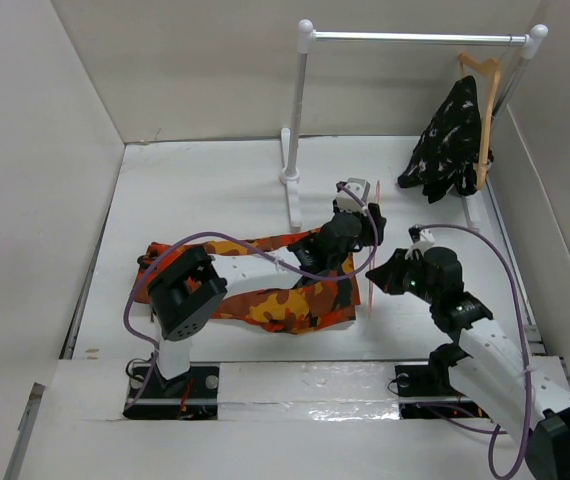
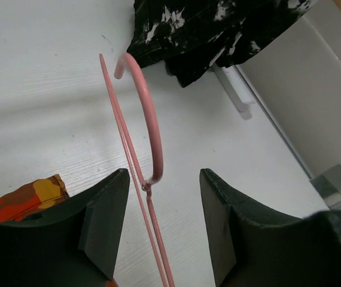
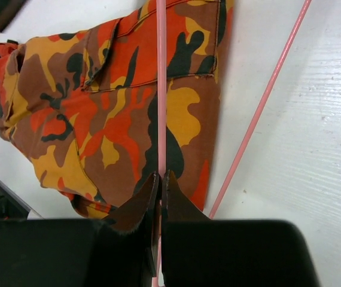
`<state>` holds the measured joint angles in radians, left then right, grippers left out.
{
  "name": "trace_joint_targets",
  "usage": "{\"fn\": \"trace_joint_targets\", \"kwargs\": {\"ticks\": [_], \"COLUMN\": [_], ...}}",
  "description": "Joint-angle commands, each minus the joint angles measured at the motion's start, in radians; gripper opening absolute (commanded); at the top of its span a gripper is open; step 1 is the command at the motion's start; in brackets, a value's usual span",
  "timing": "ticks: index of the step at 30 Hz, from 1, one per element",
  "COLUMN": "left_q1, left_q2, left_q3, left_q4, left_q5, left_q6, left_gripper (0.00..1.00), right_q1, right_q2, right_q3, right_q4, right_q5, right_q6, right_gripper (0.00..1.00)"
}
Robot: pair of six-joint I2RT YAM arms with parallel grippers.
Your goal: Place the trousers on the hanger
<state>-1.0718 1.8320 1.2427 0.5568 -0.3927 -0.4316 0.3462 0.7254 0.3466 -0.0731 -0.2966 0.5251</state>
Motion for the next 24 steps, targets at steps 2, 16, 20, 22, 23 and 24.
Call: {"fn": "trace_joint_targets", "kwargs": {"ticks": [2,16,20,22,23,24], "left_q1": [-0.004,-0.004,-0.013,-0.022,-0.022,-0.022], "left_q2": [0.030,-0.043,-0.068,-0.076,-0.079,-0.085], "left_q3": [0.054,-0.115,-0.179,-0.221,-0.235,-0.271], "left_q4": [0.025,0.181,0.270,0.294,0.320,0.340], "left_q5": [-0.015,-0.129,-0.126,-0.124,-0.123,-0.121], "left_q6": [-0.009,-0.088,-0.133,-0.166,-0.183,-0.212], "left_gripper": [0.45,0.00,0.00,0.00,0.00,0.00], "right_q1": [0.016,0.054,0.054,0.054,0.054,0.054], "right_q2": [-0.037,-0.081,-0.185,-0.246,-0.262,-0.274], "right_q3": [-0.011,-0.020,-0.024,-0.002,0.011,0.038], "right_q4": [0.053,-0.062,-0.122,-0.175,-0.191,-0.218], "right_q5": [-0.001,0.053,0.085,0.111,0.111,0.129], "right_q6": [0.019,0.018,0.026,0.026,0.024,0.021], "right_gripper": [0.00,0.04,0.45,0.60,0.66,0.67]}}
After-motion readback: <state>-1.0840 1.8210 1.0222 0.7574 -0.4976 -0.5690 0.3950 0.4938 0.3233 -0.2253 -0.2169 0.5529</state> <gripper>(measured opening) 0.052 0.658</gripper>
